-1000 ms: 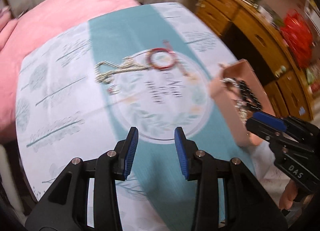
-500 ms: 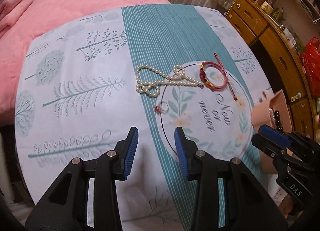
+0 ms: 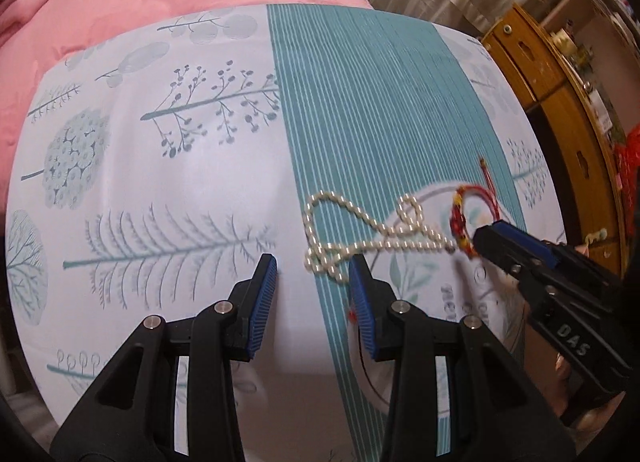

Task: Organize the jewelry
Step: 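Grasp the pearl necklace with the left tool while the right tool grasps the red string bracelet, then carry the pearl necklace and red string bracelet over the pink tray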

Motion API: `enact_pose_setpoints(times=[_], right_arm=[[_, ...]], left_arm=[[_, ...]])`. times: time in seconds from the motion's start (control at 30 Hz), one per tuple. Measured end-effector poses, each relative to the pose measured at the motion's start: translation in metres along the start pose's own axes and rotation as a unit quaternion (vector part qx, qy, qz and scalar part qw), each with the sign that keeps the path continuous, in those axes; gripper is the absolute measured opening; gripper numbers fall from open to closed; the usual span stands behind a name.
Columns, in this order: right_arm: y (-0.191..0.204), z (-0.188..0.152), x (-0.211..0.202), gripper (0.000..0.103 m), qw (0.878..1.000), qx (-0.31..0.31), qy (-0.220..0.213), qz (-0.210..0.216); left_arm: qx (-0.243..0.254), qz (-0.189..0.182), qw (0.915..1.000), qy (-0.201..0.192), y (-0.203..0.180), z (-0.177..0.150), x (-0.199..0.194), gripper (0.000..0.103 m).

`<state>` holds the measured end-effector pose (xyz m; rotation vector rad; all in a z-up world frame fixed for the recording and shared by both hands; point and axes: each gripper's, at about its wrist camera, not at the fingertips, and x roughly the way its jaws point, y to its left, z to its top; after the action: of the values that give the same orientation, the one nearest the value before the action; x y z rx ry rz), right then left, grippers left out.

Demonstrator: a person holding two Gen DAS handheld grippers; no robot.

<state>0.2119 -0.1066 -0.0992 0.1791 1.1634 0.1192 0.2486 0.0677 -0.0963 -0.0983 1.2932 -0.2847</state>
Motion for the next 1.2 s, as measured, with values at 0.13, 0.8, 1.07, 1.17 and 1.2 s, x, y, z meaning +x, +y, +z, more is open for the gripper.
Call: enact_pose_setpoints(times=[0.13,0.8,1.07,1.17,1.2], right_arm=[[0.002,0.009,0.018,0.026,1.000,-0.003,0.008,-0.011],[-0.001,-0.024,0.002,0.013,1.000,-0.007,0.001,-0.020],[-0.011,-0.040,-0.025,0.013,1.000,0.014,-0.011,0.007],[-0.012,-0.045,-0.040,0.013,0.999,0.016,-0.023,0.018],[-0.012,-0.046,-0.046,0.013,0.999,0.015,-0.027,0.020]], left_arm=[[-0.008,-0.012,0.9999,0.002,0.001,0.010,0.006,0.034],[0.115,0.073,0.9894,0.052,-0.051,0.031,0.036,0.027],[0.067,0.013,0.9942,0.084,-0.045,0.043,0.039,0.003],[0.044,-0.001,0.9964,0.072,-0.041,0.041,0.030,0.003],[0.040,-0.005,0.9972,0.062,-0.042,0.040,0.024,0.003]])
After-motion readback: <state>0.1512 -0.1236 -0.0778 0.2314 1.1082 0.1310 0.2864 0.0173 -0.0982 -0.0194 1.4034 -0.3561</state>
